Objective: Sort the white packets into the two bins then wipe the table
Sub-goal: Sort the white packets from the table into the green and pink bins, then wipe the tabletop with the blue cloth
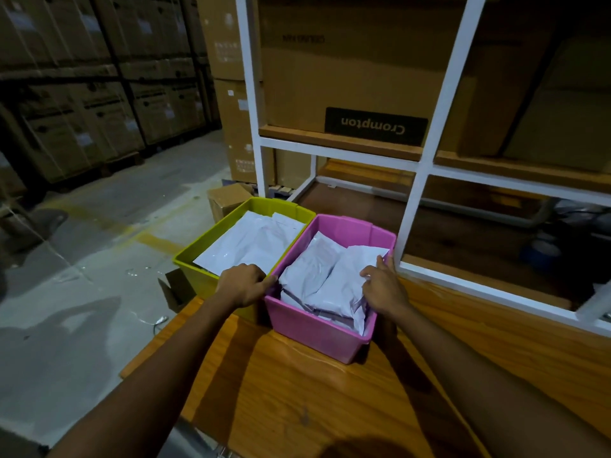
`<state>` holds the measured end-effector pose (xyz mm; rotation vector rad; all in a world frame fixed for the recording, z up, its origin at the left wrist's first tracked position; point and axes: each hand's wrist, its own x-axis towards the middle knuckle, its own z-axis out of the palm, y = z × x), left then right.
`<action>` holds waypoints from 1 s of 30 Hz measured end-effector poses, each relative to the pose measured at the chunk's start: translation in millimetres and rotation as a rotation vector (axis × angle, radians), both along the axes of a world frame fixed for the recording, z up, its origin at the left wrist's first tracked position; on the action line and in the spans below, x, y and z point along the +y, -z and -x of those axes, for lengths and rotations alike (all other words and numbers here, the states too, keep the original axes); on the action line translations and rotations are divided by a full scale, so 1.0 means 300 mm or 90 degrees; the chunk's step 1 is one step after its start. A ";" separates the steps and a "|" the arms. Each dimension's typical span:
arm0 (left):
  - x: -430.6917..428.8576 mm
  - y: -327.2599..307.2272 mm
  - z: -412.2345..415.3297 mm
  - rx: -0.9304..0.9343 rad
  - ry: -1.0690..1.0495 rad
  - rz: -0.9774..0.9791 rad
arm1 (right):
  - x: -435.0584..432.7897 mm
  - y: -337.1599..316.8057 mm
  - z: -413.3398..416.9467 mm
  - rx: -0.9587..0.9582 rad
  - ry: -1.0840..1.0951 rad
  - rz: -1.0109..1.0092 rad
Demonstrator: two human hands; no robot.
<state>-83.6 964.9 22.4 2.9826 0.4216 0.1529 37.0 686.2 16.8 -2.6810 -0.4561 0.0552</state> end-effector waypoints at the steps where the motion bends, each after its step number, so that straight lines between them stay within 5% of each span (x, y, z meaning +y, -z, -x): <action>1: -0.008 0.000 0.001 -0.004 -0.003 -0.005 | -0.002 -0.005 0.003 0.000 0.010 -0.007; 7: -0.061 0.003 -0.001 -0.022 -0.031 0.014 | -0.035 -0.037 0.059 -0.006 0.023 -0.064; 13: -0.285 -0.104 0.007 -0.260 0.050 -0.015 | -0.179 -0.132 0.162 -0.091 -0.014 -0.153; 23: -1.233 -0.294 0.124 -0.429 0.226 0.158 | -0.889 -0.331 0.435 -0.234 0.014 -0.247; 30: -1.845 -0.394 0.145 -0.481 0.339 0.152 | -1.527 -0.417 0.559 -0.348 0.073 -0.236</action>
